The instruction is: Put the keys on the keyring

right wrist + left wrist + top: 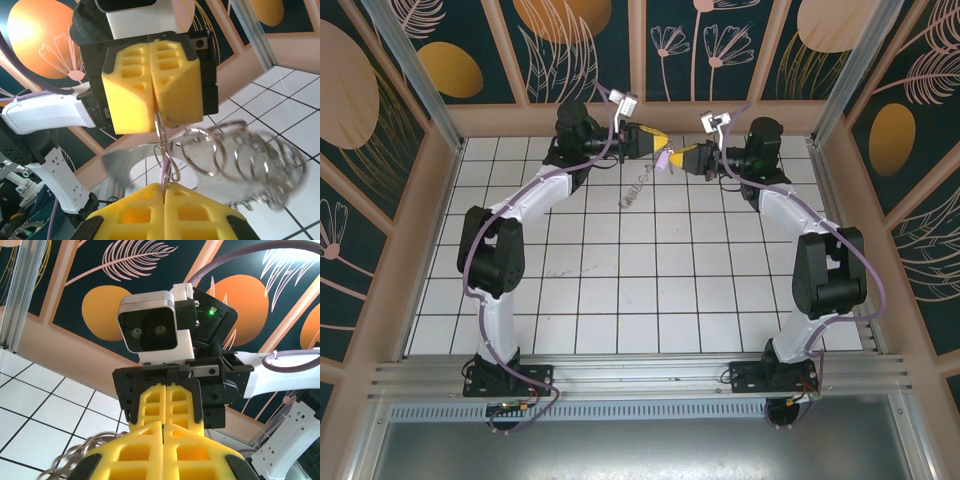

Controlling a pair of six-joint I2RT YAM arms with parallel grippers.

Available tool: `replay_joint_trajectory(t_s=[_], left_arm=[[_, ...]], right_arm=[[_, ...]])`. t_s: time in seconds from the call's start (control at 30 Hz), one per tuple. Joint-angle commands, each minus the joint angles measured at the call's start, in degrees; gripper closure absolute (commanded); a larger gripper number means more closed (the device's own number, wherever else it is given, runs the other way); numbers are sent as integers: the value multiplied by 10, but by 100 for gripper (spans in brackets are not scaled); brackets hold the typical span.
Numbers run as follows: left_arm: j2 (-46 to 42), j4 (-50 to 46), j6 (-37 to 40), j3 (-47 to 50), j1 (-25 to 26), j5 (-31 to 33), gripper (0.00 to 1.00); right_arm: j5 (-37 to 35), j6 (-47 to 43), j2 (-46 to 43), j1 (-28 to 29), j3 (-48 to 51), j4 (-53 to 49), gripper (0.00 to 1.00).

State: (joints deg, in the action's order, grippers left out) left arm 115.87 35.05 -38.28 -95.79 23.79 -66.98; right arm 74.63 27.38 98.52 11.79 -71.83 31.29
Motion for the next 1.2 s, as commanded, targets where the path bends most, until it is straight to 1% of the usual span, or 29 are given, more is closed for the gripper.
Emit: replay_joint_trajectory(t_s=[0.0,0.13,0.27,0.3,0.33,0.37,0.5,0.63,0.7,0.8,0.87,1.0,1.1,1.17], left_arm=[[-27,41,-8,2,3,5,100],[-27,44,-11,1,3,6,100],[-28,47,-13,1,3,9,100],[-28,47,-13,1,3,9,100],[-28,47,-13,1,3,10,100],[-28,47,-13,1,3,11,100],[-31,46,-13,4,3,19,100],[-35,55,-21,14,3,39,100],[-37,66,-33,20,3,55,100],[-41,77,-49,28,2,72,100],[-43,106,-77,35,3,76,100],[-48,152,-122,53,3,92,100],[-52,173,-151,64,3,113,100],[-52,187,-168,69,3,122,100]], right_arm=[[5,-7,-11,14,18,24,100],[8,-20,-10,24,27,10,100],[12,-70,-12,30,23,-56,100],[9,-87,-16,29,24,-78,93],[5,-99,-20,27,26,-94,83],[4,-108,-27,23,31,-105,77],[-9,-107,-66,2,71,-95,75],[-48,-48,-120,-19,123,-14,75],[-86,-4,-142,-21,143,38,70],[-143,44,-161,-20,149,87,67],[-187,85,-169,-19,156,133,64],[-270,168,-161,-17,163,216,60],[-302,234,-136,-13,162,289,60],[-305,273,-106,-6,151,338,60]])
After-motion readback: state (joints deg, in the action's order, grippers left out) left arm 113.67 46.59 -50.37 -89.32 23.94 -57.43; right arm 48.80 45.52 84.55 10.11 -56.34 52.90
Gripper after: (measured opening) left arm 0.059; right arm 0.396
